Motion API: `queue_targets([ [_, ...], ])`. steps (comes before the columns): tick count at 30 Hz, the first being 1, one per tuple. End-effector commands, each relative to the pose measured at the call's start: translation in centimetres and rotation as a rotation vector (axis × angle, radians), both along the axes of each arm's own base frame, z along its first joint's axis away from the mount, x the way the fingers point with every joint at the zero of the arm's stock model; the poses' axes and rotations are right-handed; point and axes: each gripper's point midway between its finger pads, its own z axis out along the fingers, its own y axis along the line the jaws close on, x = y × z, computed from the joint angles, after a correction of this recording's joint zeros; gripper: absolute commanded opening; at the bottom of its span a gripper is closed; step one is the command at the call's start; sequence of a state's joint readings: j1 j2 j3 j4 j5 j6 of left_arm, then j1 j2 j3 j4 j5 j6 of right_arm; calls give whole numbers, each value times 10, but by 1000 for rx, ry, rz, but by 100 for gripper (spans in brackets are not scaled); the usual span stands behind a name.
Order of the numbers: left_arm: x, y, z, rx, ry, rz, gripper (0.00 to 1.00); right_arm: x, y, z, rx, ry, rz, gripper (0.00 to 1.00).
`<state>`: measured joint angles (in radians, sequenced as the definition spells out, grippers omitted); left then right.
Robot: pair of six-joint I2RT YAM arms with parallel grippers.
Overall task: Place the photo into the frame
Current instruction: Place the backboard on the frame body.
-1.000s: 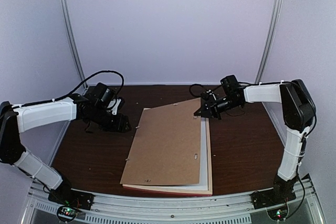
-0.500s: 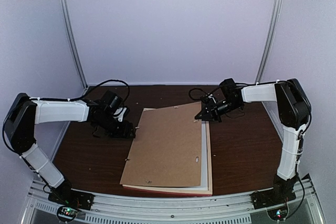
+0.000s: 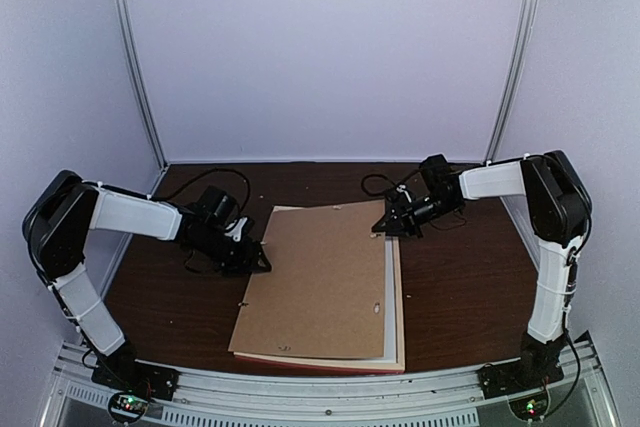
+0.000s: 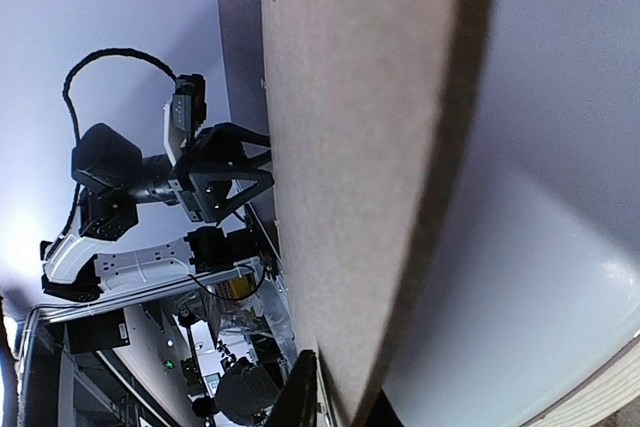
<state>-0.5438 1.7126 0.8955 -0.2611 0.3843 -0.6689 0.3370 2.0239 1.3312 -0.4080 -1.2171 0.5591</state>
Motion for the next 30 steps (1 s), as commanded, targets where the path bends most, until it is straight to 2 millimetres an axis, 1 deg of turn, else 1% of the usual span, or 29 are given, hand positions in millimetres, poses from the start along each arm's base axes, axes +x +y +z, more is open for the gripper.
queue_targets([
  [1,-7,-14,2,-101,29,4,60,4,2,-2,0,-24,-24,13],
  [8,-11,-14,9,-100,-1,47,57,4,9,-5,10,-27,-71,21],
  [11,-14,-14,8,-105,-9,69,56,2,11,-4,24,-21,-94,24],
  [16,-17,-7,4,-115,-16,130,55,2,13,0,70,-30,-136,27],
  [19,-22,0,0,-105,-14,170,55,3,12,5,101,-52,-165,29],
  [20,-19,0,2,-119,-32,178,55,3,12,6,110,-57,-173,30],
  [23,-20,1,3,-135,-37,207,54,3,14,11,144,-73,-193,30],
  [26,-21,-2,5,-152,-42,212,54,5,14,13,166,-80,-217,30],
  [30,-23,-9,8,-164,-41,197,54,9,16,14,176,-100,-226,26],
])
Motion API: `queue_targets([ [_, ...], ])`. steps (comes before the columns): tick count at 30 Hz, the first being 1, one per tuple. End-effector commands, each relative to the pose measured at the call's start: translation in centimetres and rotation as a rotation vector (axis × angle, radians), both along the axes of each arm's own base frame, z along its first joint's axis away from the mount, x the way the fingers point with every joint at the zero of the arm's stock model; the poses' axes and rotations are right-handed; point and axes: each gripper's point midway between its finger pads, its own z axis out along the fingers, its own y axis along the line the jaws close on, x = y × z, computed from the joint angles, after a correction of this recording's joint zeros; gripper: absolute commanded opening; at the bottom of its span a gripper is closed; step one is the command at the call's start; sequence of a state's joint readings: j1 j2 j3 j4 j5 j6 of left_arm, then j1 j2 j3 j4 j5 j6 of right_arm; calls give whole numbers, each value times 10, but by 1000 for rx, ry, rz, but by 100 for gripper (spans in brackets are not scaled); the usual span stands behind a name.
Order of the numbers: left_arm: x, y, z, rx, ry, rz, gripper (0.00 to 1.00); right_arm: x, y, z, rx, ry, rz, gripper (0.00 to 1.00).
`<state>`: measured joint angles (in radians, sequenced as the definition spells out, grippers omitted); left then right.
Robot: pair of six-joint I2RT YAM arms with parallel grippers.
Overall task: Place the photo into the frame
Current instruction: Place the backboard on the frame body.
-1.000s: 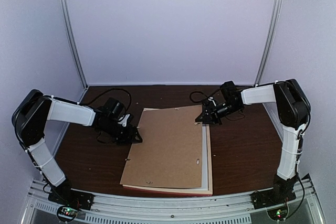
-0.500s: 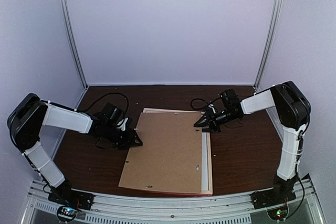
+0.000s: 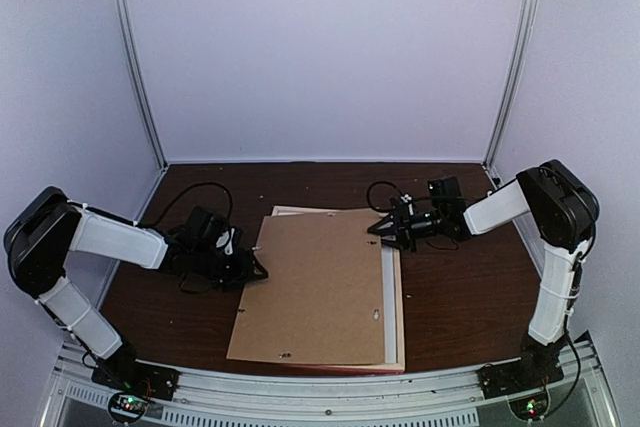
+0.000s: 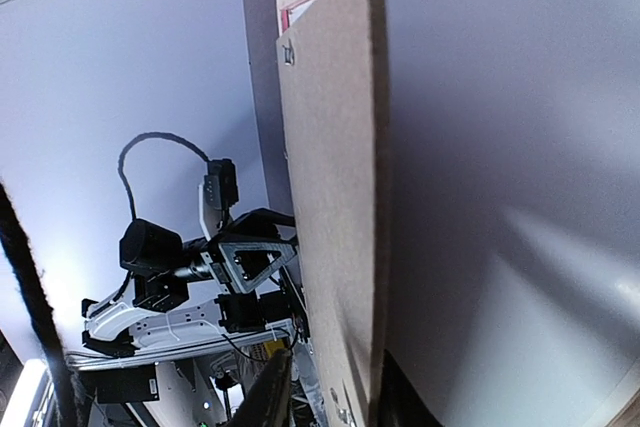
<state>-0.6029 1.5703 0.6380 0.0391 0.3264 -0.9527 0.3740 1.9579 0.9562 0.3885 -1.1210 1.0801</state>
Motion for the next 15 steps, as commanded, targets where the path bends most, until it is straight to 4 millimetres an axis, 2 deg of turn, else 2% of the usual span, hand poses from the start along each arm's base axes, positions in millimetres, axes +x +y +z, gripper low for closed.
queue_targets([
  [1,0,-11,9,-36,-27,-2,54,11,8,30,60,-112,-16,25],
  [7,-1,-15,12,-38,-30,-10,54,15,5,23,-16,-121,-10,1],
  [10,-1,-15,12,-34,-31,-11,54,15,-2,20,-81,-132,-3,0],
  [15,-1,-14,12,-24,-37,-20,54,19,-17,30,-103,-155,-8,0],
])
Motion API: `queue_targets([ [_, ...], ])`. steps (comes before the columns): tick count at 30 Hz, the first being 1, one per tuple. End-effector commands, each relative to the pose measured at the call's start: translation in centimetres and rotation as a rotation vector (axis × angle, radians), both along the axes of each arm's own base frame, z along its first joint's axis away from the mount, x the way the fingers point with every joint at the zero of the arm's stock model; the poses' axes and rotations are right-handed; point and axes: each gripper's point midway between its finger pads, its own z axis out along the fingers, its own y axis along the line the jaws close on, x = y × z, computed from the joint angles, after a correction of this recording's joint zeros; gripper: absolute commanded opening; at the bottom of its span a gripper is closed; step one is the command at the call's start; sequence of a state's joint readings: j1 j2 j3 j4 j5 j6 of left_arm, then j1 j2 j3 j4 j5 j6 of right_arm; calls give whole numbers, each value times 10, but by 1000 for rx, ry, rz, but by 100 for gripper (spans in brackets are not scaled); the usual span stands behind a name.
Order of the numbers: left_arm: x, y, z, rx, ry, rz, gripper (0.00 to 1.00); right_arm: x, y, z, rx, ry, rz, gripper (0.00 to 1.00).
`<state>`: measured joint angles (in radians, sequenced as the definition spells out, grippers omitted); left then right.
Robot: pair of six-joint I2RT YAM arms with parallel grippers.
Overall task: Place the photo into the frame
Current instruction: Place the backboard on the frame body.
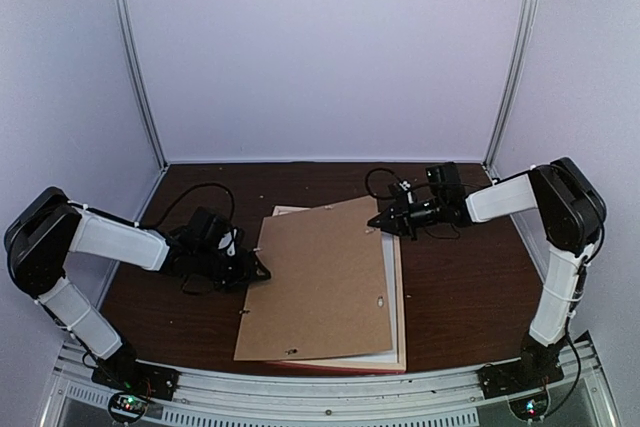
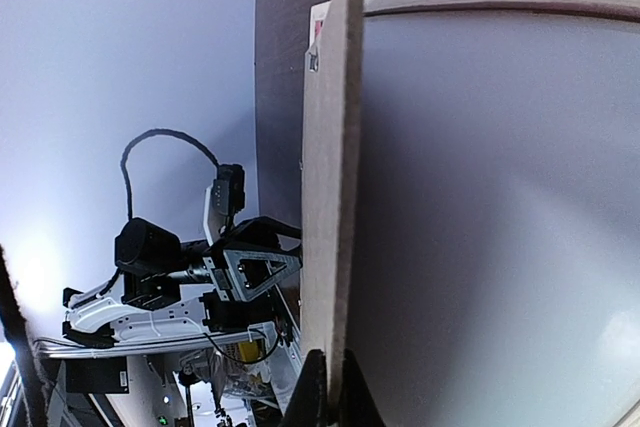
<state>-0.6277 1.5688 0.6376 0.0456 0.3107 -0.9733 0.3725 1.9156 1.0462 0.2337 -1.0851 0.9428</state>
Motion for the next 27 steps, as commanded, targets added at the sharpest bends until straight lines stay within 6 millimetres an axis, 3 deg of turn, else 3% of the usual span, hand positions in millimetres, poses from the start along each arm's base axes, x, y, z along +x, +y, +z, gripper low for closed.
queue_targets([
  [1,3,-9,12,-23,-39,-24,55,5,-22,7,-60,-41,-24,0],
  [8,8,-8,23,22,-78,-62,65,1,-44,12,-34,-38,-51,0],
  [14,16,-5,30,97,-116,-92,71,3,-47,13,42,-19,-80,0],
  [22,20,0,28,142,-125,-90,71,24,-43,54,274,-35,-182,0],
  [27,23,1,31,157,-135,-89,71,25,-43,55,277,-22,-191,0],
])
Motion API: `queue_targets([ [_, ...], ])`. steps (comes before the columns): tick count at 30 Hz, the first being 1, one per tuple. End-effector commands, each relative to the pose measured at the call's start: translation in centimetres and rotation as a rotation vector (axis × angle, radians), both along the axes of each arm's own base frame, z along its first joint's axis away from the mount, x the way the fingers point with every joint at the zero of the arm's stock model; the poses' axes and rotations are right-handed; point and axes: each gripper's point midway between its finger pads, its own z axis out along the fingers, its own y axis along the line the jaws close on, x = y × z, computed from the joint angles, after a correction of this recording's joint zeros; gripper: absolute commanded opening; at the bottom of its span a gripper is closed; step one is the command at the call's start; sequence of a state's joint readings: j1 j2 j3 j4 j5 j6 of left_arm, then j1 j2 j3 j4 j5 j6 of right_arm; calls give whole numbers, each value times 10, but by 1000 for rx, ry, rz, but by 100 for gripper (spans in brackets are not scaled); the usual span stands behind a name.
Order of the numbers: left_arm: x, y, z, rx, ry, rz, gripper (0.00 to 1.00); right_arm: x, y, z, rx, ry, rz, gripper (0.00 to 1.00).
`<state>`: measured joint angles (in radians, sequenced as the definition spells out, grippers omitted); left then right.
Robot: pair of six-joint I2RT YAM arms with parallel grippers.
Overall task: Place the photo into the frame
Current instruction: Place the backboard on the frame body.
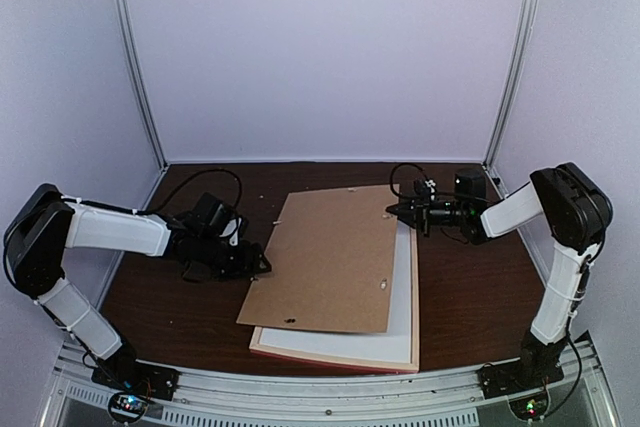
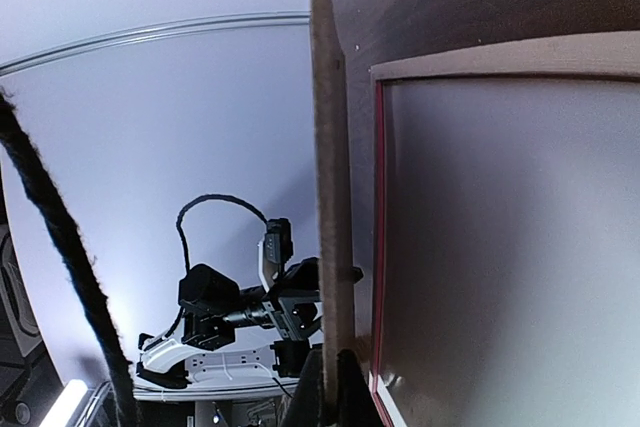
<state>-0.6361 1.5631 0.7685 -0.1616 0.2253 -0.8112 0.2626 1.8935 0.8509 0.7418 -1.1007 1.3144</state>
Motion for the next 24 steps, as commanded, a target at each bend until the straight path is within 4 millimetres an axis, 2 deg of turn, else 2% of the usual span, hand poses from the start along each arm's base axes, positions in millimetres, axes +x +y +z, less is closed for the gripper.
queue_targets([
  [1,12,-4,17,11,-63,-13,71,4,0,34,70,-64,-6,0],
  [10,15,-3,25,30,-80,-18,71,-14,-7,31,-77,-48,45,0],
  [18,16,2,33,51,-104,-16,72,-30,-33,27,-167,-19,50,0],
  [24,17,1,34,55,-109,-22,72,-36,-40,24,-190,-7,57,0],
])
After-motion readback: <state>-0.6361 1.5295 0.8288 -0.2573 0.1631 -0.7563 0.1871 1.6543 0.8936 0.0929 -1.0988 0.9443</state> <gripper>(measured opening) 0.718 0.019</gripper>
